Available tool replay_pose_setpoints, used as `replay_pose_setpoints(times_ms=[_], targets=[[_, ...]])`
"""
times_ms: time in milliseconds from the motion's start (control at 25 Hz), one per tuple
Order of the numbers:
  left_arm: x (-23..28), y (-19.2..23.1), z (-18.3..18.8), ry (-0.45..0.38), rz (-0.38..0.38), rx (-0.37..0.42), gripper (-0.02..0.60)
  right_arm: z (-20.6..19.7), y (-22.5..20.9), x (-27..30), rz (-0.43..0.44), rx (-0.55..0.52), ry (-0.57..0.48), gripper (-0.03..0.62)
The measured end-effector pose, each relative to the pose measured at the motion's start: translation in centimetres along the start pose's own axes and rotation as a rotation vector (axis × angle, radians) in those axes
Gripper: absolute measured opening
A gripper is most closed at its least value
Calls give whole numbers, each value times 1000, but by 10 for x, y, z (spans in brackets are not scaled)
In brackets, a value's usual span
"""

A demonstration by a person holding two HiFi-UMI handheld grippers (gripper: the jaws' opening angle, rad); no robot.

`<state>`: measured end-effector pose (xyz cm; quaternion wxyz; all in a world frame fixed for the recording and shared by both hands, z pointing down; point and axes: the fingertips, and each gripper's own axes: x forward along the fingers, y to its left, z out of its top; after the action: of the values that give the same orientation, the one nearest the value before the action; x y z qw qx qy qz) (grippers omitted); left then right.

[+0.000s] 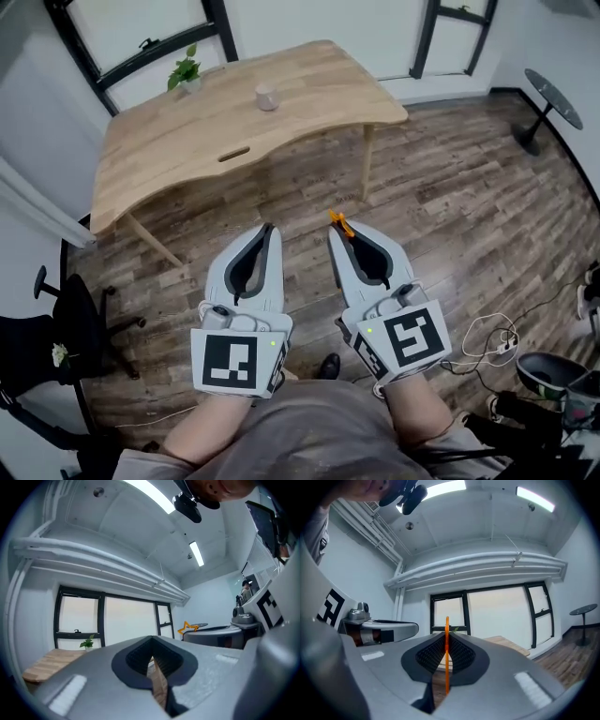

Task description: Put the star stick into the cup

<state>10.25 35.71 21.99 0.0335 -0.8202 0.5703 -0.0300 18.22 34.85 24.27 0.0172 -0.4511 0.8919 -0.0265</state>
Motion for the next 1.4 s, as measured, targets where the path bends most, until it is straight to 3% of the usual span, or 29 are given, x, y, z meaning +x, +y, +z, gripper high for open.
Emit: replay_pose_setpoints(times_ms=[400, 960, 1400], targets=[[48, 40, -22, 45, 16, -6, 0, -16, -21, 55, 18, 71, 18, 44], [182, 179, -6, -103, -23, -42, 0, 7, -50, 235, -7, -9, 13, 44], [237, 225, -25, -69, -46, -62, 0, 12, -66, 303, -19, -29, 13, 44]])
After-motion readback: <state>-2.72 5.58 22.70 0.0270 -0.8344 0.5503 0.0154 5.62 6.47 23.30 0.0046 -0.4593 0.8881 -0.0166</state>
